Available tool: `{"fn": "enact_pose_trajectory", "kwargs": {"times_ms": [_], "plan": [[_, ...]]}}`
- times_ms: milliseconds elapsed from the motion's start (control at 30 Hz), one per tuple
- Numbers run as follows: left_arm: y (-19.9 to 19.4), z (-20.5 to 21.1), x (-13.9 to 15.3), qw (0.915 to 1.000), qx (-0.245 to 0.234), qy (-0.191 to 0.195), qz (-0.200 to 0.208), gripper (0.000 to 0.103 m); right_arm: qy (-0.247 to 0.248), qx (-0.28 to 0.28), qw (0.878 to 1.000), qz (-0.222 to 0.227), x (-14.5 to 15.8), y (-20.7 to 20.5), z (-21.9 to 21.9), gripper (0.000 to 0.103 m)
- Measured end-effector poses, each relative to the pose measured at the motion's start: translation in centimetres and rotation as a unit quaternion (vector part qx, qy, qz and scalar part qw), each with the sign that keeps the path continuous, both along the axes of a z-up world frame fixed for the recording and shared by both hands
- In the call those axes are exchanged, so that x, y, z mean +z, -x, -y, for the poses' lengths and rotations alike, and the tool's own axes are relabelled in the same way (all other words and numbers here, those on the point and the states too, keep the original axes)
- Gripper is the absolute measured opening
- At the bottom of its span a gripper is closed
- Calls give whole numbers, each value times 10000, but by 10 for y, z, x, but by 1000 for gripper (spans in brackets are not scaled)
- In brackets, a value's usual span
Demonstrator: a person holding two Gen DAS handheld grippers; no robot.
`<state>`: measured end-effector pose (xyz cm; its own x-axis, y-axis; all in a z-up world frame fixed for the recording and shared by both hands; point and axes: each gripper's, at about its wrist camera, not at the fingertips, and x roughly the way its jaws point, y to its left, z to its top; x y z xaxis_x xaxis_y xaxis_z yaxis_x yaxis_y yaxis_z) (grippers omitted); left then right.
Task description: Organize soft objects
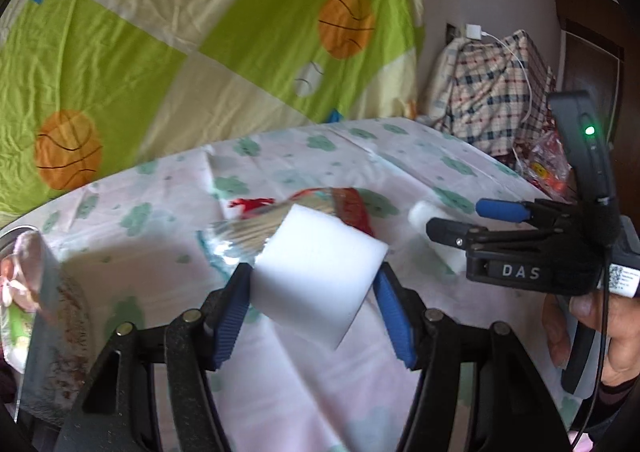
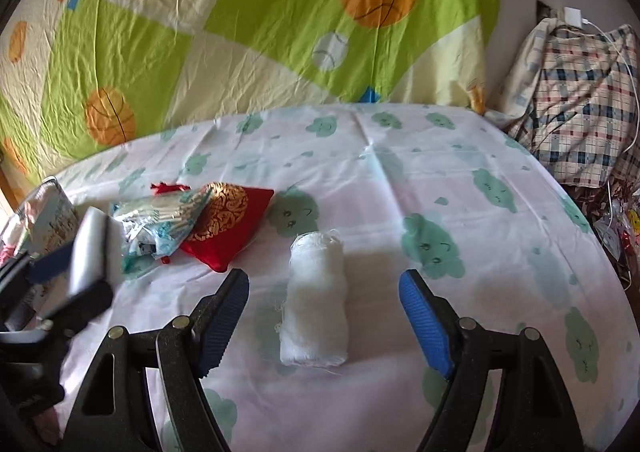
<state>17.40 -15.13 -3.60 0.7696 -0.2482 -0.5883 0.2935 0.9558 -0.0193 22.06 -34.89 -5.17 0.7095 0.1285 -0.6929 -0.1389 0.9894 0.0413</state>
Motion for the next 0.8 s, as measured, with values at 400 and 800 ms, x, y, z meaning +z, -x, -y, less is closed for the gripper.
{"fn": "enact_pose_trajectory", "kwargs": {"times_ms": [400, 800], "plan": [[8, -42, 5, 9979, 420, 440, 233, 62, 167, 178, 9989, -403, -12, -9, -11, 32], [18, -53, 10, 9944, 697, 578, 547, 62, -126, 363, 9962, 778, 18, 25, -33, 32]]}}
